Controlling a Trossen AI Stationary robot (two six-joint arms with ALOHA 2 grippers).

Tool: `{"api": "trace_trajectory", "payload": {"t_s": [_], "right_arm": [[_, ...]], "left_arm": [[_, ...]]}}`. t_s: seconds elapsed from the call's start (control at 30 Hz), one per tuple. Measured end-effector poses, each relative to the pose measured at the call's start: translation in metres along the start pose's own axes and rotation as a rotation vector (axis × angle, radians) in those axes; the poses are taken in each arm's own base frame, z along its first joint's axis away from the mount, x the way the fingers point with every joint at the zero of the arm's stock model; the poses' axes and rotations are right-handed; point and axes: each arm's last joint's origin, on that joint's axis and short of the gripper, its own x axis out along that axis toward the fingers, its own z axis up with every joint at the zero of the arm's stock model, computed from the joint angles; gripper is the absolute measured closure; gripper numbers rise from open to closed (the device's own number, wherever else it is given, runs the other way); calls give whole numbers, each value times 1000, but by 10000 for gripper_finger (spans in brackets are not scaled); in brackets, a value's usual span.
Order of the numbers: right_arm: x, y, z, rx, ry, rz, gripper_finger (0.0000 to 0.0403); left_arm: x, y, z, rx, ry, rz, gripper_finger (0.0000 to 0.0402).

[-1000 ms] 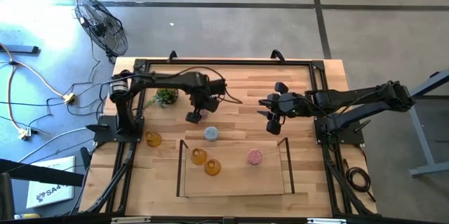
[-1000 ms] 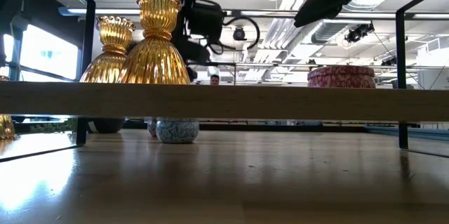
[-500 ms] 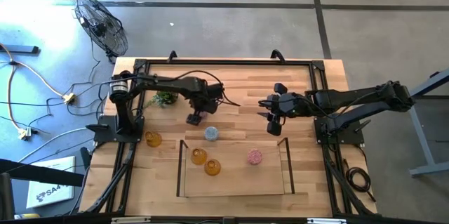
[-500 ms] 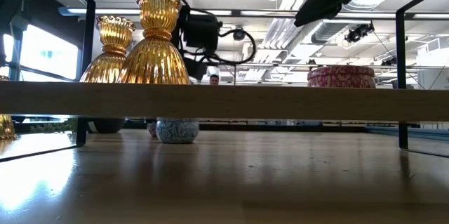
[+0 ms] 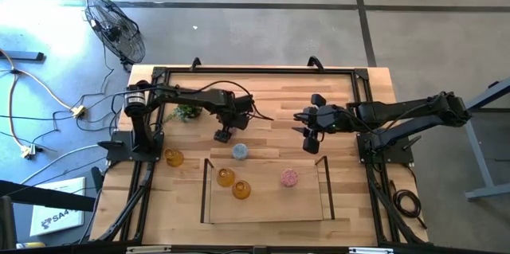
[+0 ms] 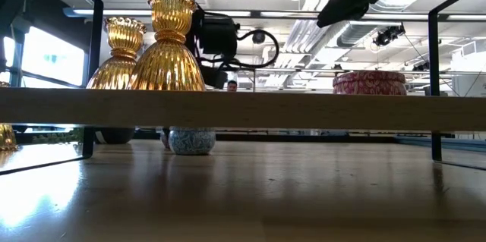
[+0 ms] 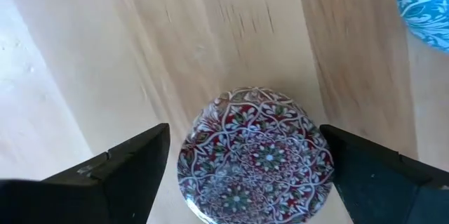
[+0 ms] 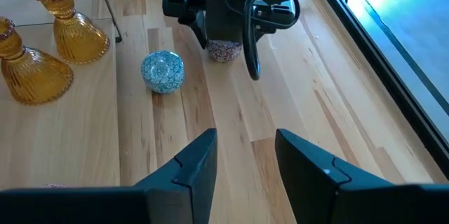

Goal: Pick & Place candle stick holders
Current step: Put the red scented candle on the shelf

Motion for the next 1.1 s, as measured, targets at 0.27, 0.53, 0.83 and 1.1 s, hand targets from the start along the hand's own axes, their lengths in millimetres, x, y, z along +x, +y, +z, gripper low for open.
{"api": "trace_trajectory", "payload": {"t_s": [0.27,0.53,0.83,1.1], "right_arm": [[0,0,0,1,-3,0,263],[0,0,1,4,-6,0,263],[0,0,1,2,-6,0,263],[-5,8,1,-103,-40,-55,263]], "left_arm": [[-1,6,-8,-106,-1,-57,121],[-1,9,-11,-120,0,-76,121],[-50,11,0,-72,159,-93,121],[-136,-1,44,22,-27,-75,121]]}}
